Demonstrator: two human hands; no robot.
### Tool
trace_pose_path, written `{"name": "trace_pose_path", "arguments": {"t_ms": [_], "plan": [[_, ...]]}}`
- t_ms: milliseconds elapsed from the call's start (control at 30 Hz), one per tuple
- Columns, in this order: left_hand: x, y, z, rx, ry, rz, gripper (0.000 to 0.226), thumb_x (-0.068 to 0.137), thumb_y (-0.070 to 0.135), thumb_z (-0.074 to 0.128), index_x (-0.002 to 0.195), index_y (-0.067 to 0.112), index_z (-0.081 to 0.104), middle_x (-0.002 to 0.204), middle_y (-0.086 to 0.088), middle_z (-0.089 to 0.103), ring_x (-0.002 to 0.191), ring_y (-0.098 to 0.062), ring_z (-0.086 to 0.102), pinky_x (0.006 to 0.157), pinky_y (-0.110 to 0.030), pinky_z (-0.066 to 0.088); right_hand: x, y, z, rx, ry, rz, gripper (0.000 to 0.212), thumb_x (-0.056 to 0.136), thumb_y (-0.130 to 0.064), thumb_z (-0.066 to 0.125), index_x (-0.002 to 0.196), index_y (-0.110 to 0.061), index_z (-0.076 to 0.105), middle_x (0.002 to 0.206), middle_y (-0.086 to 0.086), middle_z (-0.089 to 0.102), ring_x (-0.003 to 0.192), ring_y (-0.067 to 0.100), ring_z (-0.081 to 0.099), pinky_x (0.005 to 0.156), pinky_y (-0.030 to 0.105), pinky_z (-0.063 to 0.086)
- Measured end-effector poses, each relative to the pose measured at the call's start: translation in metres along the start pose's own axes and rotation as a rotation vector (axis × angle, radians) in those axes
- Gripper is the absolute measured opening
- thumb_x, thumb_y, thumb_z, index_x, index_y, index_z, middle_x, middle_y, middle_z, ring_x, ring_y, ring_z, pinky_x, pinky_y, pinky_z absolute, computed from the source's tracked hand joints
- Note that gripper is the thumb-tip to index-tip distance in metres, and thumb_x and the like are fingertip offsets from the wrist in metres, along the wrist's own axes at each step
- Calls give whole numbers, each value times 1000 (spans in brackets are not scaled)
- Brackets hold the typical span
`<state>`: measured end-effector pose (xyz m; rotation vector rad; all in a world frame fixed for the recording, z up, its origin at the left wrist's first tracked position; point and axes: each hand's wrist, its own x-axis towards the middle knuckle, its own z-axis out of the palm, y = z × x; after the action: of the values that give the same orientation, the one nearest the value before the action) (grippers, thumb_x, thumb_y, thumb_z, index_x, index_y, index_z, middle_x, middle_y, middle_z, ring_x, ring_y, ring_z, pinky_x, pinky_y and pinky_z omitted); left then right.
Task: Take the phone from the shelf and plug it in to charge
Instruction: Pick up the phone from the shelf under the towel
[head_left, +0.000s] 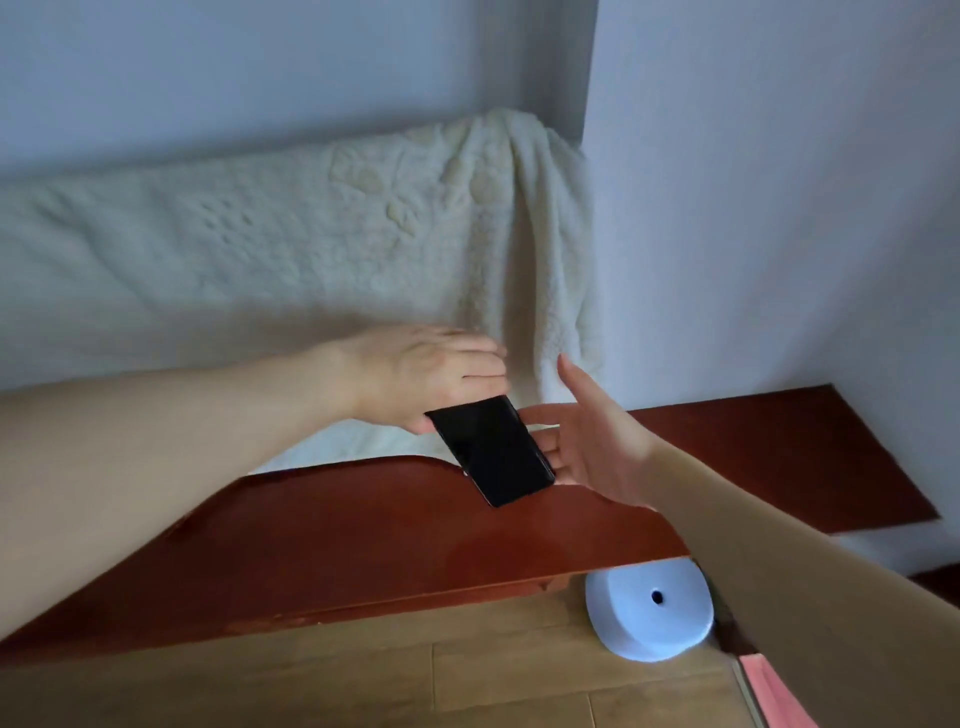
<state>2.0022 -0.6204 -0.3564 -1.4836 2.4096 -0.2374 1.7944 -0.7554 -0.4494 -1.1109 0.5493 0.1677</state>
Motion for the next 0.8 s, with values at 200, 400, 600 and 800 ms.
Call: {"name": "trace_pose_path", "arguments": {"t_ms": [200,400,600,800], "plan": [[14,-30,-77,143,2,160,82,66,15,90,139,5,55,141,-11,62,144,-37,46,105,-51,52,-16,-42,32,121,-177,-105,117,79,-96,22,143,-7,60,142,29,63,136,48,55,117,55,40],[17,-50,-125,148,9,217,71,68,10,82,133,3,56,138,-15,60,137,-36,49,85,-54,60,-34,-68,63,8,-293,-277,116,65,-84,74,148,-5,53,135,26,63,122,51,62,105,53,51],[14,-53,-155,193,10,178,72,72,20,80,138,12,52,139,-10,55,134,-31,50,93,-45,56,-45,-80,76,40,-200,-320,67,80,-25,77,135,7,56,104,20,65,90,38,64,84,45,56],[3,-48,-171,177,97,107,81,71,22,84,144,10,52,149,-15,54,139,-36,49,103,-42,47,-59,-91,89,76,-162,-312,49,87,-26,68,127,3,62,105,23,61,89,40,60,87,51,51]]}}
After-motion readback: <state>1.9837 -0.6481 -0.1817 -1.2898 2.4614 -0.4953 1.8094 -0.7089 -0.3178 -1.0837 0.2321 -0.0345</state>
